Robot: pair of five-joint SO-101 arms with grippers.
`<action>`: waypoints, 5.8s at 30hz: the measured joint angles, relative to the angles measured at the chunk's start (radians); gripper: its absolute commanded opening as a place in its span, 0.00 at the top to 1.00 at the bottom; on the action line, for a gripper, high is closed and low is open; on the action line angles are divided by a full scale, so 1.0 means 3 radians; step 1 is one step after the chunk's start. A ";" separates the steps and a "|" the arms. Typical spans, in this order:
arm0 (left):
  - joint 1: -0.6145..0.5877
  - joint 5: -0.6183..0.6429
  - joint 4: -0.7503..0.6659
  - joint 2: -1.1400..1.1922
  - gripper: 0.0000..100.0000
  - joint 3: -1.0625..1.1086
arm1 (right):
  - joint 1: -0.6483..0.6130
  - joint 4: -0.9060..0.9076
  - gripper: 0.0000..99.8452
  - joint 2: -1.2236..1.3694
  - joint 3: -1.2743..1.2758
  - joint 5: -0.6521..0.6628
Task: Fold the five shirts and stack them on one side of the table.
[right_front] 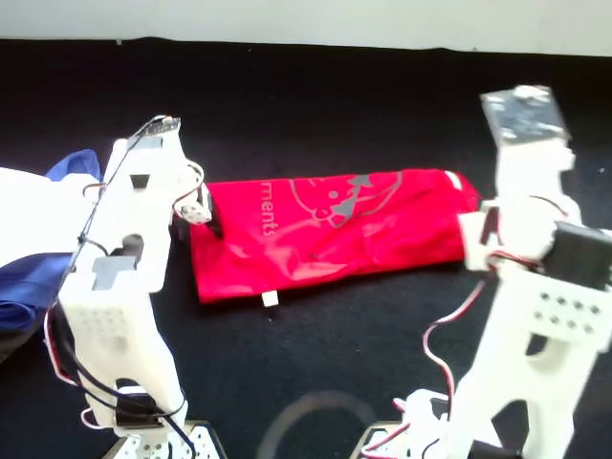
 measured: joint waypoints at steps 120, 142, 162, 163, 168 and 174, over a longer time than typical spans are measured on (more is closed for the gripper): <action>0.2726 -0.0256 0.1371 0.2419 0.99 -0.4976 | 0.1529 -0.3324 0.99 -0.2547 0.5529 0.0015; 0.2358 -0.0256 0.1570 0.2066 0.99 -0.5012 | 0.1529 -0.3324 0.99 -0.2547 0.5529 0.0015; 0.3217 -0.0256 0.1570 0.2087 0.99 -0.5007 | 0.1529 -0.3324 0.99 -0.2547 0.5529 0.0015; 0.3253 -0.0256 0.1570 0.2030 0.99 -0.5007 | 0.1529 -0.3324 0.99 -0.2547 0.5529 0.0015; 0.3243 -0.0256 0.1570 0.1759 0.99 -0.5007 | 0.1529 -0.3324 0.99 -0.2547 0.5529 0.0015; 0.3033 -0.0256 0.1570 0.1785 0.99 -0.5012 | 0.1529 -0.3324 0.99 -0.2547 0.5529 0.0015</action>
